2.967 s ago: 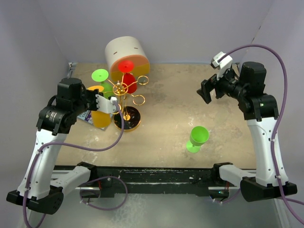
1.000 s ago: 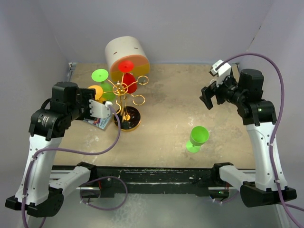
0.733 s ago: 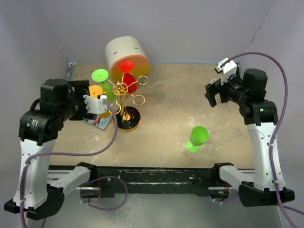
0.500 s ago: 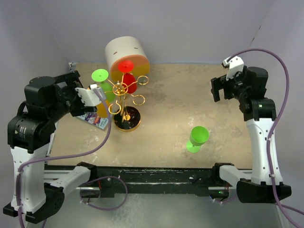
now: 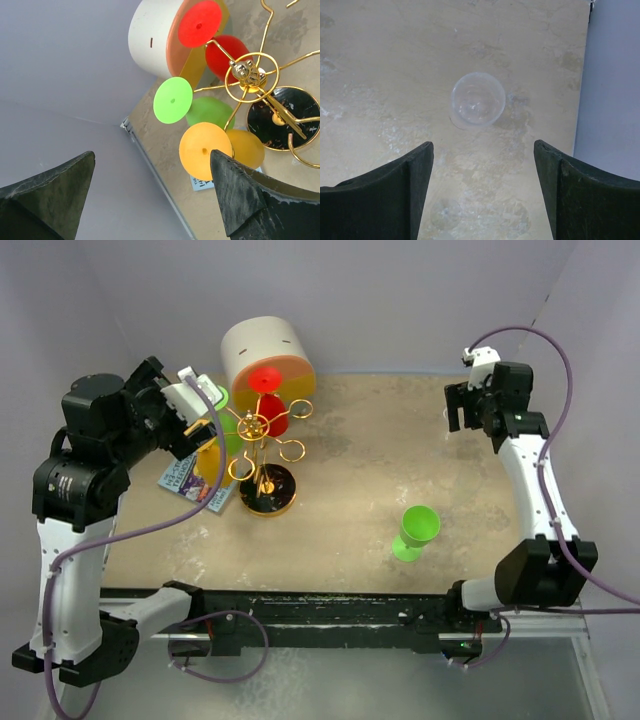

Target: Place the wine glass upside down on the wine glass rack

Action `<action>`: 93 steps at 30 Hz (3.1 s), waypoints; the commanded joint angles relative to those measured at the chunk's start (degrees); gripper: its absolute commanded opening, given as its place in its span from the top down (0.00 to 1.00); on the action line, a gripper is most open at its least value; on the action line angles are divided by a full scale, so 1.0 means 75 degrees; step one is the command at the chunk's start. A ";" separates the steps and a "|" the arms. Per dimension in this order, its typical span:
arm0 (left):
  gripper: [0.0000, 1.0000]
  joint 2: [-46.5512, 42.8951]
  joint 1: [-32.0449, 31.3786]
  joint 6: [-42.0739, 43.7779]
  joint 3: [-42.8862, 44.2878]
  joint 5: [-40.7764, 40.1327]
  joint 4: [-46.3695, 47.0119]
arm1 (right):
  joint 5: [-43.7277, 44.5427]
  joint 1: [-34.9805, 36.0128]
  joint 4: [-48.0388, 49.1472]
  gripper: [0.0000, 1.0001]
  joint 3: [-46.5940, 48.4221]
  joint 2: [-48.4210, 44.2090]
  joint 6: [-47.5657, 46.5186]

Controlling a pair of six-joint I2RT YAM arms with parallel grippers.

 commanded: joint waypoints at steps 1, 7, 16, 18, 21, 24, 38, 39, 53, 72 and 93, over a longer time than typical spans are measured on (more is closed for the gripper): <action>0.01 -0.0174 0.0051 -0.0412 0.0001 0.0177 0.0612 | 0.0377 -0.0093 0.0942 0.18 0.0250 0.0462 0.0198; 0.01 -0.0267 0.0067 -0.0371 -0.0063 0.0200 0.0648 | 0.0211 -0.0284 0.1191 0.30 0.0337 0.1099 0.0280; 0.01 -0.0287 0.0081 -0.0289 -0.0123 0.0240 0.0660 | 0.0165 -0.0370 0.1265 0.42 0.0467 0.1565 0.0206; 0.01 -0.0302 0.0089 -0.0294 -0.0138 0.0258 0.0649 | 0.0155 -0.0381 0.1203 0.45 0.0567 0.1685 0.0184; 0.01 -0.0332 0.0091 -0.0221 -0.0185 0.0232 0.0675 | 0.0113 -0.0382 0.1146 0.50 0.0685 0.1835 0.0180; 0.01 -0.0328 0.0096 -0.0239 -0.0173 0.0190 0.0694 | 0.0093 -0.0381 0.1110 0.53 0.0753 0.1970 0.0168; 0.01 -0.0361 0.0097 -0.0358 -0.0205 0.0221 0.0746 | -0.0126 -0.0385 0.0706 0.87 0.1025 0.2432 0.0082; 0.01 -0.0349 0.0097 -0.0417 -0.0186 0.0183 0.0776 | -0.0135 -0.0384 0.0632 0.90 0.1079 0.2411 0.0083; 0.01 -0.0659 0.0736 -0.2037 -0.0128 0.1013 0.1601 | -0.0834 -0.0370 0.0179 1.00 0.0375 -0.0031 -0.0231; 0.03 0.0078 0.1142 -0.3399 0.0320 0.2892 0.1403 | -0.2923 0.0462 -0.0756 1.00 0.1234 -0.2184 0.0126; 0.04 0.0615 0.1192 -0.4528 0.0014 0.3566 0.2082 | -0.3769 0.1226 0.0140 1.00 0.3053 -0.2306 0.1636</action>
